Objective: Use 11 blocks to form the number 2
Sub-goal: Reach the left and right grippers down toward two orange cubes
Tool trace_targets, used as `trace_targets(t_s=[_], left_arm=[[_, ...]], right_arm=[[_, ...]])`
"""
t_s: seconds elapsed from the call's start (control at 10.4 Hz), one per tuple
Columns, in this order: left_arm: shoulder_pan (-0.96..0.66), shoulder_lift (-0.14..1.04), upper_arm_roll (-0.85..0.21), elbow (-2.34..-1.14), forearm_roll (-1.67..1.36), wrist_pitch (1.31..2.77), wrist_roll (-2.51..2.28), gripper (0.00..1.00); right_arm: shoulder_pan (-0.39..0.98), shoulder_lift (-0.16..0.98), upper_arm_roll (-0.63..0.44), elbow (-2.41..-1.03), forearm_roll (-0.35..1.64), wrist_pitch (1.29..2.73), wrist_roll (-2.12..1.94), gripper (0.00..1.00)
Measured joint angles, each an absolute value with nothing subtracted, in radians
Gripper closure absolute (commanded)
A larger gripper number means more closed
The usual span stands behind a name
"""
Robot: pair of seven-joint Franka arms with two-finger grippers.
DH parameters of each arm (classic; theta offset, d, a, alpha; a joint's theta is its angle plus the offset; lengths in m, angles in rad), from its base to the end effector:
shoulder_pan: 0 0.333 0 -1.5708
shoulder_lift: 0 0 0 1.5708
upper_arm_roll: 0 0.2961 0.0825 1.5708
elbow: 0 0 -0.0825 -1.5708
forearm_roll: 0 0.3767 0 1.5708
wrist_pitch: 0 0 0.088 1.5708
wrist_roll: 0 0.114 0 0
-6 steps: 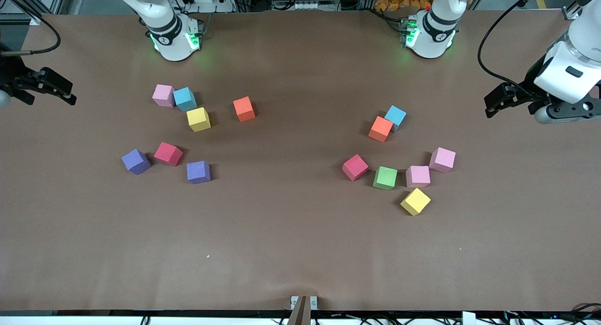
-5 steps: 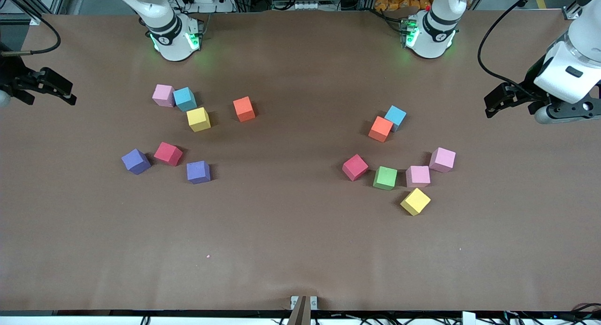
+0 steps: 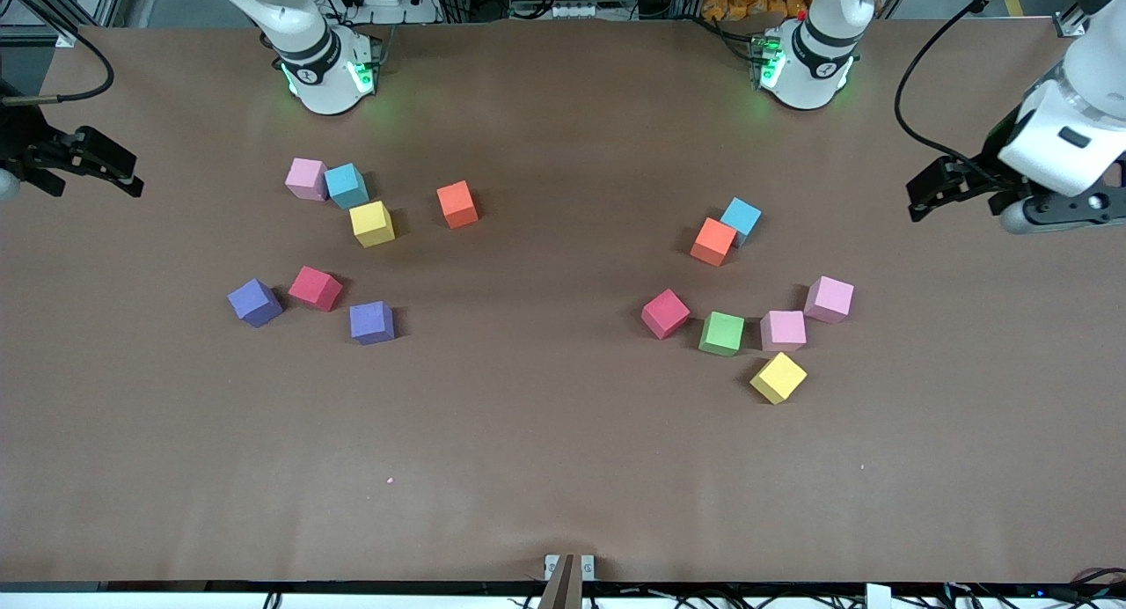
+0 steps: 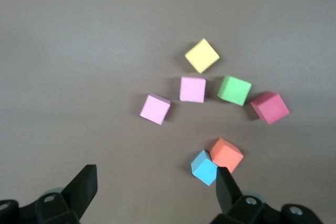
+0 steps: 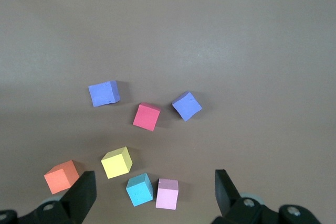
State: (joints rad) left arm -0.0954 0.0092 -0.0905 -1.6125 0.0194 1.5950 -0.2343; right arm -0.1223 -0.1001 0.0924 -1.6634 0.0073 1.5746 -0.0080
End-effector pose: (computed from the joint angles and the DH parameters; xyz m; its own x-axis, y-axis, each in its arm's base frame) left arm 0.5415 -0.0994 0.5753 0.9986 0.0479 -0.0216 0.0474 -0.9986 -0.0242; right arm 0.5178 -0.0124 0.6079 0.9997 -0.0223 0.0109 -0.0223 -0.9997 0.0020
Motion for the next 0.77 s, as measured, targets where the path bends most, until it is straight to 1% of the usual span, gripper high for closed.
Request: trace_targets(t_s=[0.29,0.67,0.77], left_arm=[[-0.134,0.051,-0.142,-1.71,0.017,1.636,-0.256,0.0],[-0.136,0.058,-0.279,-1.865,0.016,1.779,-0.252,0.0],[-0.137,0.058,-0.31,-1.913,0.016,1.825,-0.252,0.0]], right_arm=[[-0.08,-0.096,0.092,-1.675,0.014,1.578,-0.008,0.0],[0.084,-0.073,0.094,-1.76,0.016,1.665,0.0,0.0],[0.128,-0.061,0.095,-1.786,0.016,1.697,0.004,0.02]])
